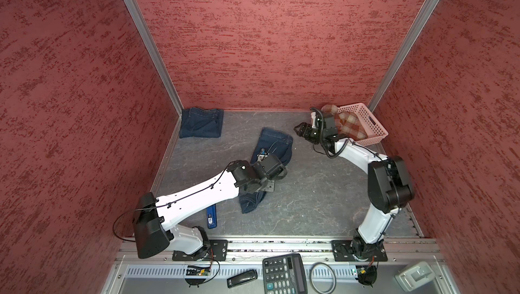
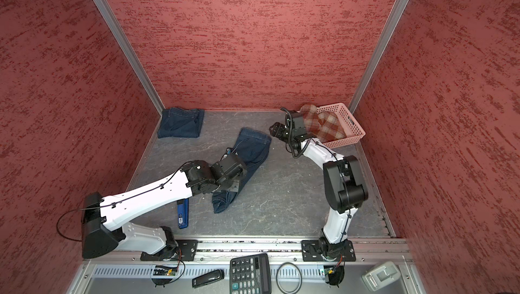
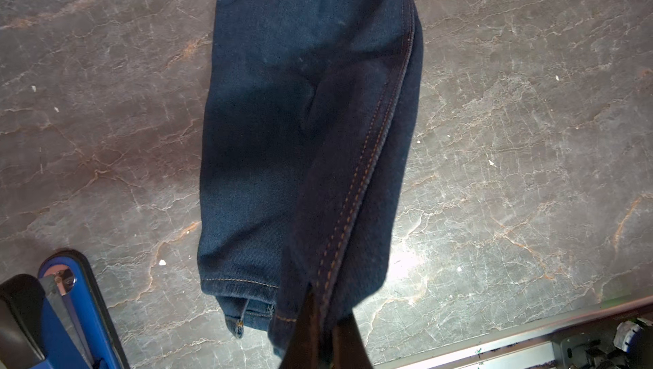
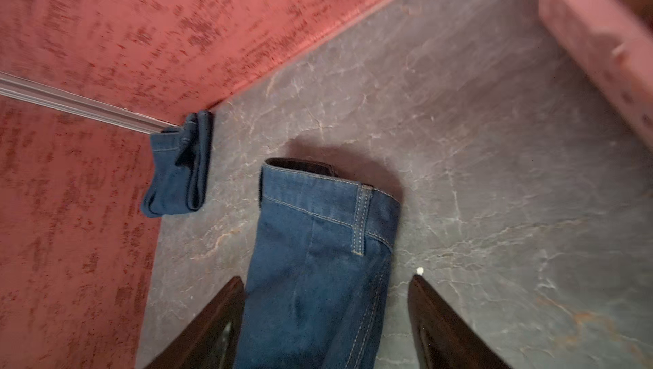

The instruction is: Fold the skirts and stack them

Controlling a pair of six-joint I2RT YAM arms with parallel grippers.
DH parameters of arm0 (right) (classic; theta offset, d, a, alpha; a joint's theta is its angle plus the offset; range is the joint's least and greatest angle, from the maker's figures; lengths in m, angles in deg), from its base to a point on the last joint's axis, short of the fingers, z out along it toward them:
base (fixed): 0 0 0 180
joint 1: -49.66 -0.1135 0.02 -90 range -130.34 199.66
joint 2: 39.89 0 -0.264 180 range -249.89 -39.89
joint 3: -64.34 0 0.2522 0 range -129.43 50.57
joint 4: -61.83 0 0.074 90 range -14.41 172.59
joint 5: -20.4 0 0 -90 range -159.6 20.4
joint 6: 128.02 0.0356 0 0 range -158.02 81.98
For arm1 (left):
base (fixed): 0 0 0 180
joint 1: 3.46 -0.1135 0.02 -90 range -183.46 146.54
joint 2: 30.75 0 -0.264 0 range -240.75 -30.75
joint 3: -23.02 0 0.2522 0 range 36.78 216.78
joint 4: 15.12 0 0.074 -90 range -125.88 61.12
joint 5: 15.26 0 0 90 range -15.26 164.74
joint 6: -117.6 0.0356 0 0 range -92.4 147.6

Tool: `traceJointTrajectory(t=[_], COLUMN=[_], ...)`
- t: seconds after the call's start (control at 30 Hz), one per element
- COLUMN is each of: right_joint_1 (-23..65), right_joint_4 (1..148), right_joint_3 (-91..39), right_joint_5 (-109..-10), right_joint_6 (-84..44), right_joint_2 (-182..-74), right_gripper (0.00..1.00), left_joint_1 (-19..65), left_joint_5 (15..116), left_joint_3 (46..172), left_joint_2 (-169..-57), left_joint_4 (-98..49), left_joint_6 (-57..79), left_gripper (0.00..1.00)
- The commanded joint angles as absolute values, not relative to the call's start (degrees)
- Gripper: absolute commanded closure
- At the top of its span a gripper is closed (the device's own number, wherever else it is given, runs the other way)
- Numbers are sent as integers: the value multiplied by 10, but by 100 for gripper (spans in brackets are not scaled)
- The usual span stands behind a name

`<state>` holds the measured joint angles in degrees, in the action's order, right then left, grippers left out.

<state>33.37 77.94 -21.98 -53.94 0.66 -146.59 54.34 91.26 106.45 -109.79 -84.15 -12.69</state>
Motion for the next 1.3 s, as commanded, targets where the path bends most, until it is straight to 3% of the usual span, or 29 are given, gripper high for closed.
traceJointTrajectory(t=[0.0,0.57,0.67,0.9,1.27], right_joint_1=[326,326,326,316,299], right_joint_4=[746,647,606,524,439], right_joint_3=[-238,-270,-284,-317,-355], right_joint_5=[-546,-497,-479,-472,-556], right_joint_6=[45,63,79,114,167], right_joint_2=[-1494,-1648,-1674,-1707,-1721], right_gripper=[28,41,55,99,100], left_joint_1=[553,628,625,585,437], left_joint_5=[884,839,849,854,910], left_joint_3=[1048,1016,1016,986,958], left_joint_2=[-1099,-1215,-1223,-1218,-1161], left_joint_4=[-796,-753,-771,-783,-809], left_joint_6=[-99,-154,-145,-116,-12], left_gripper=[100,100,100,100,100])
